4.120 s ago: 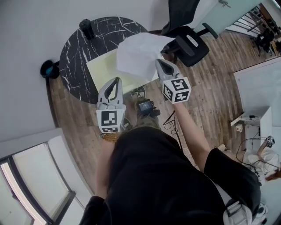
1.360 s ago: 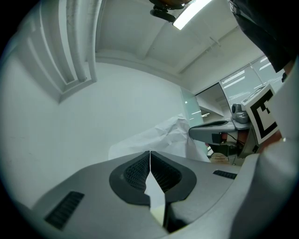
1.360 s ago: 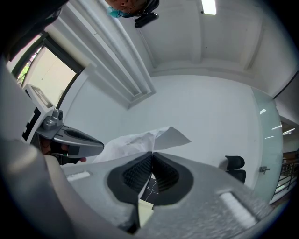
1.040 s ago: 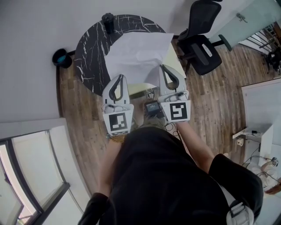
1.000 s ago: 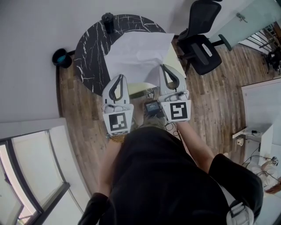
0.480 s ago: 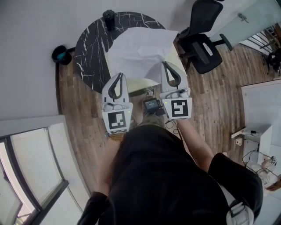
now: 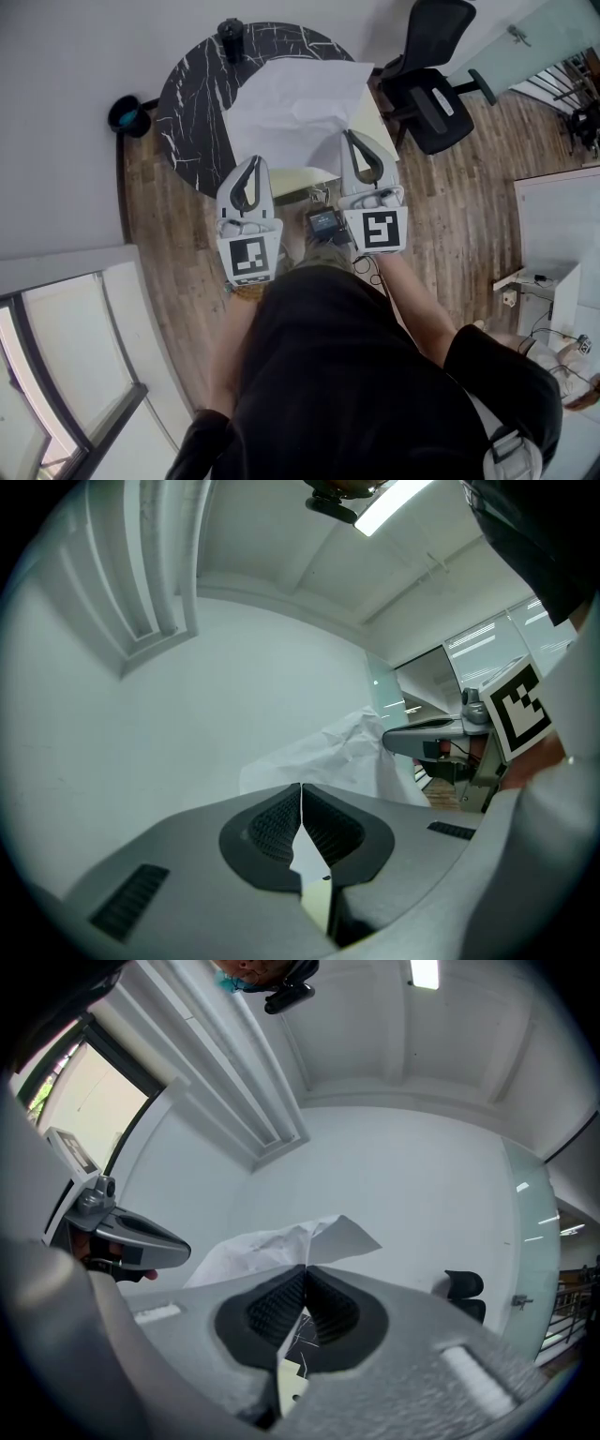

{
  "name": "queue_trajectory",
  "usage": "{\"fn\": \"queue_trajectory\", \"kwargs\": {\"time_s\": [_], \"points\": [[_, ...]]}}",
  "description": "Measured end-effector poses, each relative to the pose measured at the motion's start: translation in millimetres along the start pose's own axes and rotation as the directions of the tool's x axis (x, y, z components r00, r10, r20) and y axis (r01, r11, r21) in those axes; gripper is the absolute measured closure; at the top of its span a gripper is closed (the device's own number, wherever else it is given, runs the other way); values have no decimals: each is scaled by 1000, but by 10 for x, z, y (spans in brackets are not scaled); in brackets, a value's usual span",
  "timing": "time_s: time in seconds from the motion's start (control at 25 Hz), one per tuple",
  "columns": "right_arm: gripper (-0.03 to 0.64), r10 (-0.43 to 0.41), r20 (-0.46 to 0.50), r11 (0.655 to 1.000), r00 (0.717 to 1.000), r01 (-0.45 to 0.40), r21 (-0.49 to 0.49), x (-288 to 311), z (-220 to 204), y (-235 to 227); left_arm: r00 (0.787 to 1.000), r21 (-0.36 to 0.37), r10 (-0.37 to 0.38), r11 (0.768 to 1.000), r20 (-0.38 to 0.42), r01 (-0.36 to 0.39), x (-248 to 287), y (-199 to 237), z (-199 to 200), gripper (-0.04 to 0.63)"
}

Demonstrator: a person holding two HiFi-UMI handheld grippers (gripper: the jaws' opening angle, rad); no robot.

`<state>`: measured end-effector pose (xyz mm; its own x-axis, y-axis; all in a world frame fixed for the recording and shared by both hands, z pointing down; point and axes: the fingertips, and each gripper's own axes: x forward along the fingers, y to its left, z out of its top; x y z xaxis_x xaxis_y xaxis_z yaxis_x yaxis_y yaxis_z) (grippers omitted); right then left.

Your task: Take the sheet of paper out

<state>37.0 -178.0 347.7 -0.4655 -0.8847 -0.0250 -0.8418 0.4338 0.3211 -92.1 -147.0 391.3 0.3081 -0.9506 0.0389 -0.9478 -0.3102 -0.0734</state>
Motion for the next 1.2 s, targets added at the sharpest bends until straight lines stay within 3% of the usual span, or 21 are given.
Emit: {"fn": "queue_trajectory", "kwargs": {"time_s": [0.2, 1.2], "points": [[618, 3, -7, 1000, 1000, -3, 6, -8, -31, 36, 1000, 43, -21, 999, 18, 21, 12, -13, -33, 586], [618, 42, -33, 999, 999, -41, 12, 120, -157, 167, 1000, 15, -5, 1000, -8, 5, 18, 95, -170, 586]]}}
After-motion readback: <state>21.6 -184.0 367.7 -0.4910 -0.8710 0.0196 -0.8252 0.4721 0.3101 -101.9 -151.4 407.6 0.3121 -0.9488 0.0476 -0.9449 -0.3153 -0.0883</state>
